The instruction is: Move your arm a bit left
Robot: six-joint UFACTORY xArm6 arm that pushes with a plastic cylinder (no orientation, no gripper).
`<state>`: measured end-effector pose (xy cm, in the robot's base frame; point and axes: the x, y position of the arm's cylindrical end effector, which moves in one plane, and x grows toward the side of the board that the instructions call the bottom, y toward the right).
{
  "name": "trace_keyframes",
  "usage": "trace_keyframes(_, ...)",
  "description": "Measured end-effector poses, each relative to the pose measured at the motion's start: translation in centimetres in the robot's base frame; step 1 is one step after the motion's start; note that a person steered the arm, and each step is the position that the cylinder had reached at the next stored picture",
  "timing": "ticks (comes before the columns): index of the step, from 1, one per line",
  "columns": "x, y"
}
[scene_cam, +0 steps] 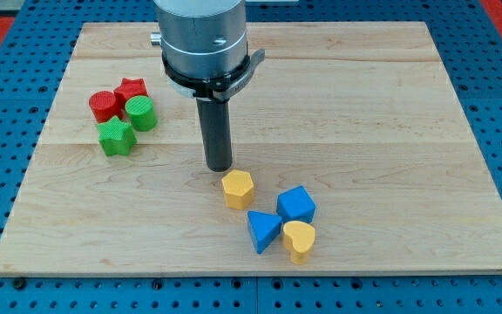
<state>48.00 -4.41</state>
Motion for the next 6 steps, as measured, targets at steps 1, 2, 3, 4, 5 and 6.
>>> trace_keyframes(1, 0.0, 0.0)
trace_keyframes(2, -1.1, 0.0)
trace_keyframes(3, -2.6, 0.0)
trace_keyframes(4, -2.6, -0.4)
trace_keyframes(5, -2.6, -2.8)
trace_keyframes(6, -2.6, -6.0)
